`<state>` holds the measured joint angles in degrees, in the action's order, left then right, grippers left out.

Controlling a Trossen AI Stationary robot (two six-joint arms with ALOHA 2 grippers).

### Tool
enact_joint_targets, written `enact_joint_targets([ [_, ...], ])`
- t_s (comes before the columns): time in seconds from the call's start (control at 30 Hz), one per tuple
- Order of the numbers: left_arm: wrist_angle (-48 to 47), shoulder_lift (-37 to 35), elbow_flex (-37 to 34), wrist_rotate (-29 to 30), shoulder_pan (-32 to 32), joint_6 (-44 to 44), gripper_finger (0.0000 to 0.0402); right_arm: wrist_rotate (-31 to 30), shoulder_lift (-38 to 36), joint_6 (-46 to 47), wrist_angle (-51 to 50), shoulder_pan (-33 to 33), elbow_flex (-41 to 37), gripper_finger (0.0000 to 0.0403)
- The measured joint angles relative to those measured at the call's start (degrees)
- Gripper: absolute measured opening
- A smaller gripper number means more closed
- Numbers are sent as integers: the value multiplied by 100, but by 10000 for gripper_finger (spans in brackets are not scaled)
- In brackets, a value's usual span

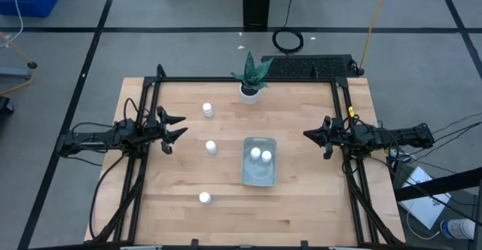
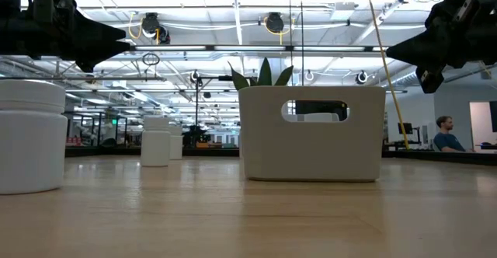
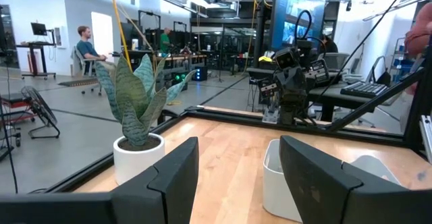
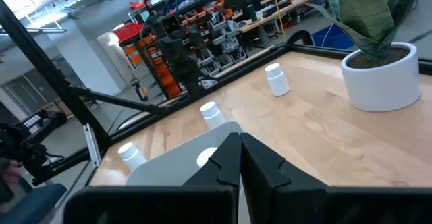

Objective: Pick and place pill bottles into a basket
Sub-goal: Put the white pill bottle into the gray bin

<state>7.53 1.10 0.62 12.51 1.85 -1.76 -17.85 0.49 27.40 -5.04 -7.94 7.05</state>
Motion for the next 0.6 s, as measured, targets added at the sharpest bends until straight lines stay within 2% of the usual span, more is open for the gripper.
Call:
enact_joint_targets([
  [0.2,2,0,-2,0,0,-23,212,1,0,0,2,0,0,0],
  [0.3,15,1,-2,-36,0,-402,212,1,0,0,2,0,0,0],
  [0.37,162,2,-2,-61,-2,-1078,212,0,0,0,2,0,0,0],
  [0.5,872,2,-2,-90,0,-2981,212,0,0,2,2,0,0,0],
  [0.6,1452,0,-1,-19,-1,-3793,212,2,0,1,4,0,0,0],
])
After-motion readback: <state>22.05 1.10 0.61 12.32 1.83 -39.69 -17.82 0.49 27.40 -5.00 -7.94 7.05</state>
